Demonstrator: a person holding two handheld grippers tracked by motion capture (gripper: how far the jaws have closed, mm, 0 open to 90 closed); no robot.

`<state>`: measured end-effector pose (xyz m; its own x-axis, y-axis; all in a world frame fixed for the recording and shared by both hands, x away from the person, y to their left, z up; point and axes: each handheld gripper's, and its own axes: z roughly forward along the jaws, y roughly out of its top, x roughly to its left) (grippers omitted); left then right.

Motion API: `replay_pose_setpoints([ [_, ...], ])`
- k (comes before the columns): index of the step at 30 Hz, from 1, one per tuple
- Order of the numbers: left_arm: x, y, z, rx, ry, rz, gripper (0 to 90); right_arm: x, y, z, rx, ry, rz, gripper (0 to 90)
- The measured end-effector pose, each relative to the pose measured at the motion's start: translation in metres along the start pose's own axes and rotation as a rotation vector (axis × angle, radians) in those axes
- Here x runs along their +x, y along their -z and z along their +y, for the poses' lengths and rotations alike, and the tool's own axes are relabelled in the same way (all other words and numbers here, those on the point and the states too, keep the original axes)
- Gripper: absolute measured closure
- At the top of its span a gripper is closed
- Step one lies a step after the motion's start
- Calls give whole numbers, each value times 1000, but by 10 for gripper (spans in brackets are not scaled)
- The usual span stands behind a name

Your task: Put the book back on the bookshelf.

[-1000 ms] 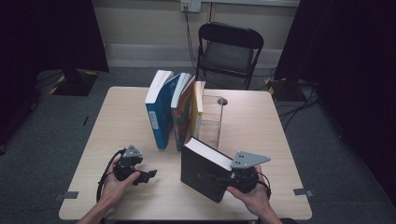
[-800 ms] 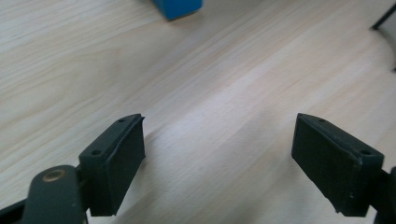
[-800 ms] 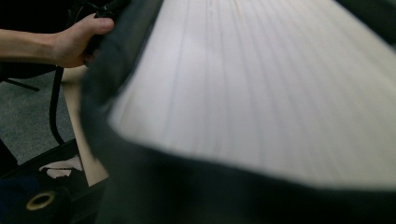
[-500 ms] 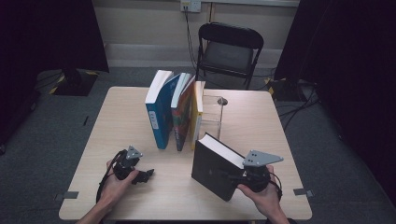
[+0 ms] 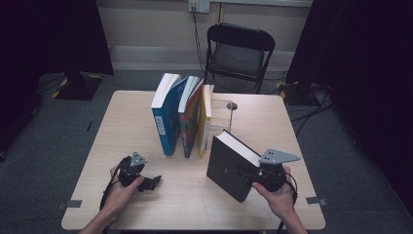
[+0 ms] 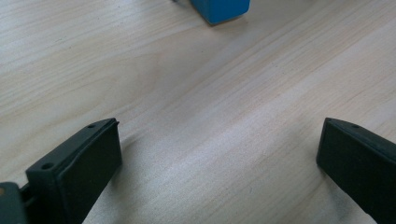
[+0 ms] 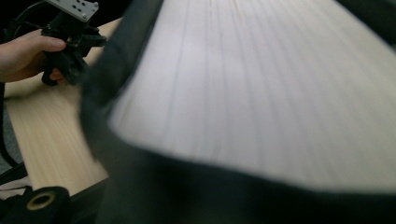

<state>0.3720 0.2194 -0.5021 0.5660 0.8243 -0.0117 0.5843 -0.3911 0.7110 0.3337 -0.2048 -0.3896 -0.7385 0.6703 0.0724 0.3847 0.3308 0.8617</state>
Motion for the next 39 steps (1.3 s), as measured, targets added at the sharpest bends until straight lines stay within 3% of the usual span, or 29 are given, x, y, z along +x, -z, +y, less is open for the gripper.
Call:
replay_pose_setpoints([
  [16,0,0,0,-2,-6,-1,0,-11,-20,12,-8,-15,-57,522],
  [39,1,0,0,-3,-5,-6,0,-23,-35,21,-18,-13,-91,522],
])
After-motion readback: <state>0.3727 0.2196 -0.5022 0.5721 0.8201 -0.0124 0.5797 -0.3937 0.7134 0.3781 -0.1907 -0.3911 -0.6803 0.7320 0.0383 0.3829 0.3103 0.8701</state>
